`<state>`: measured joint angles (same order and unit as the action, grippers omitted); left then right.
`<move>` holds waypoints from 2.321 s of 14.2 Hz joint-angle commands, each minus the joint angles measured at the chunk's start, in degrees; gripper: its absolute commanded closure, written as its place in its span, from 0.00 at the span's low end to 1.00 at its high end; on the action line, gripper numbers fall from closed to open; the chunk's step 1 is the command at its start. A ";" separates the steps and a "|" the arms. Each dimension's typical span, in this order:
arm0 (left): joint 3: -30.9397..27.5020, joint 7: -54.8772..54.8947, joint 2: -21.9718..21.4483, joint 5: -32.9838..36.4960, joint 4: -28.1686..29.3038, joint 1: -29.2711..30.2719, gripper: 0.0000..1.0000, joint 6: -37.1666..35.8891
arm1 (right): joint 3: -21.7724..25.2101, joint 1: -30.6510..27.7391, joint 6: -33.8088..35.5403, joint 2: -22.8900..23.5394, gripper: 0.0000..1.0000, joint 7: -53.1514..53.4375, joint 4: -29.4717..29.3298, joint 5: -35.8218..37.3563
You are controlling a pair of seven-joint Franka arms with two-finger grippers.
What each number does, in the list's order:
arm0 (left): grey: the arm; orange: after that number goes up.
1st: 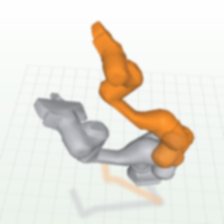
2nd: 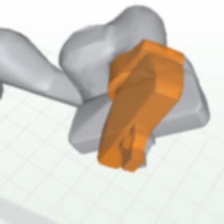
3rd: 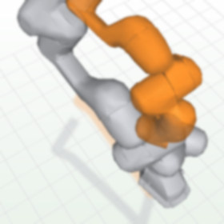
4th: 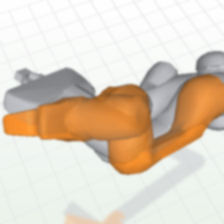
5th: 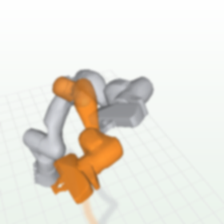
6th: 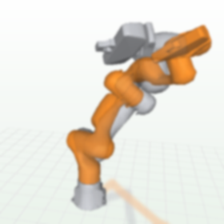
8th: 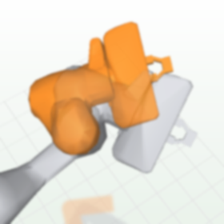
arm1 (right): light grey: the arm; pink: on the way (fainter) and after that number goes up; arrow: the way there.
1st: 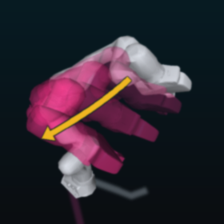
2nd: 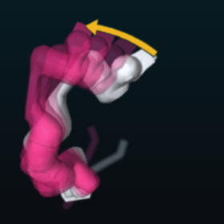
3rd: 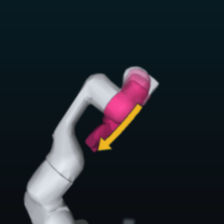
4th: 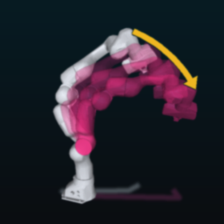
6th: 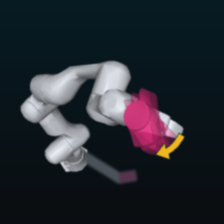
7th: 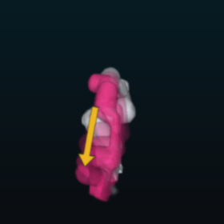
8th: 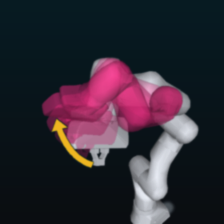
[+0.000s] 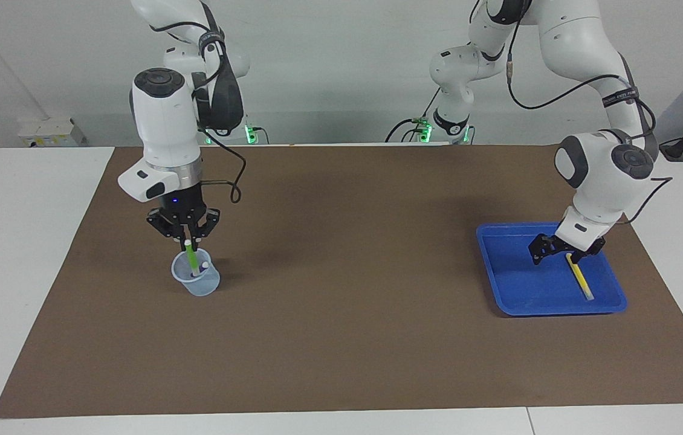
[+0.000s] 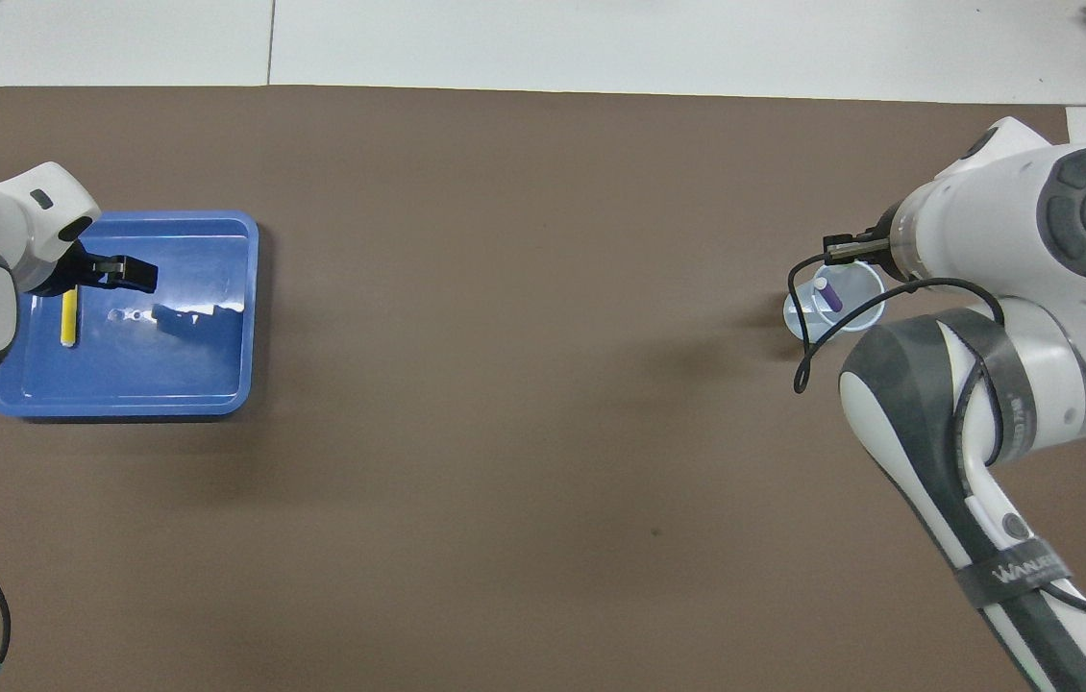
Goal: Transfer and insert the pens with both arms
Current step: 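Insert the green pen into the cup while the left gripper reaches the tray, then grasp the yellow pen with the left gripper while the right gripper releases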
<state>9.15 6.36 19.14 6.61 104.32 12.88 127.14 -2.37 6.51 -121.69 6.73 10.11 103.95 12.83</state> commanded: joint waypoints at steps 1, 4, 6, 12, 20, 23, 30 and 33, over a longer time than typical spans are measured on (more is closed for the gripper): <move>0.43 0.76 2.04 1.12 -1.22 1.26 0.00 1.70 | -0.44 -0.71 2.59 -0.84 1.00 -0.61 0.20 1.58; 0.43 2.24 2.39 1.21 -0.96 3.98 0.00 1.44 | -0.44 -1.15 3.30 -0.84 1.00 -0.52 0.47 1.58; 0.43 4.36 3.18 1.21 -1.31 5.48 0.00 1.80 | -0.53 -1.94 3.21 -0.84 1.00 -0.61 0.73 1.32; 0.61 4.63 3.89 0.51 -0.88 8.39 0.00 -0.22 | -0.70 -1.86 3.30 -1.02 1.00 -0.35 1.52 -1.05; 0.52 4.36 4.68 -1.15 -1.22 8.21 0.16 1.53 | -0.62 -1.86 3.39 -2.25 0.63 -0.26 3.89 -2.99; 0.52 4.45 6.96 -1.43 -3.67 8.12 0.16 2.06 | -0.62 -1.86 3.39 -2.25 0.43 0.35 3.81 -2.99; 0.43 4.37 8.28 0.07 -4.83 8.04 0.42 3.46 | -1.32 -1.24 4.62 -3.04 0.33 0.62 2.84 -2.99; 0.52 5.06 13.88 0.68 -9.36 8.91 0.46 3.82 | -2.11 0.16 4.62 -3.57 0.28 0.70 1.88 -5.61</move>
<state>9.26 10.48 27.30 5.92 100.40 20.80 130.15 -3.67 5.86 -118.26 4.37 10.48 106.23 9.77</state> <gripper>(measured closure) 0.454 0.313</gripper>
